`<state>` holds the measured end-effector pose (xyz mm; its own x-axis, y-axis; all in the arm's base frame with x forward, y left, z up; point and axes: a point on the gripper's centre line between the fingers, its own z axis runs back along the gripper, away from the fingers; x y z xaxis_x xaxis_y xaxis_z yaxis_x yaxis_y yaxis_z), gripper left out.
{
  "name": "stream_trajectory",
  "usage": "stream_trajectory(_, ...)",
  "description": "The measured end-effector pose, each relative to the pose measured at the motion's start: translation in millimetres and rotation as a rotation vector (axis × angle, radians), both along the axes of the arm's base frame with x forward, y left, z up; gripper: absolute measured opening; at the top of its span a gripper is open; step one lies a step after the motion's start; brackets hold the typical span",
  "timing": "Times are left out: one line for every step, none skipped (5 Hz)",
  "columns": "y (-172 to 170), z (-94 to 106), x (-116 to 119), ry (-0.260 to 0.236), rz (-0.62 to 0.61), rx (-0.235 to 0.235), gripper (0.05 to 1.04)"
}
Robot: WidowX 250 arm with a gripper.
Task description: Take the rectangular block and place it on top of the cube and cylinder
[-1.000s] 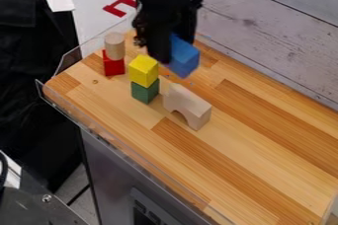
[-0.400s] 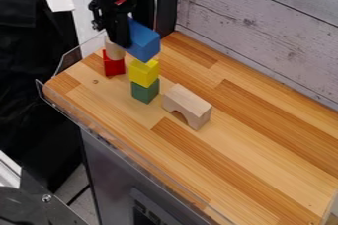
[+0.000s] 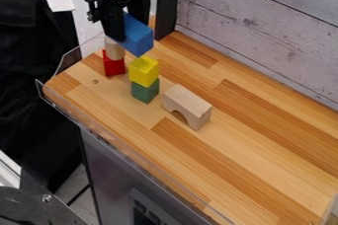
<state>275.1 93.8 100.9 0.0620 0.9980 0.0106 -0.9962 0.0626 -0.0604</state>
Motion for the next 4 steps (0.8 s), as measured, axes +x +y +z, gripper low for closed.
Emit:
stream_trajectory(4,-5.2,2,0.014,0.001,-0.006,0.567)
stream_trajectory(4,-12.3,2,0.028,0.0,-0.024,0.567)
stream_trajectory(7,-14.1,6,0.024,0.004,-0.031,0.567)
stream_trajectory(9,-15.3,7,0.024,0.011,-0.035,0.568)
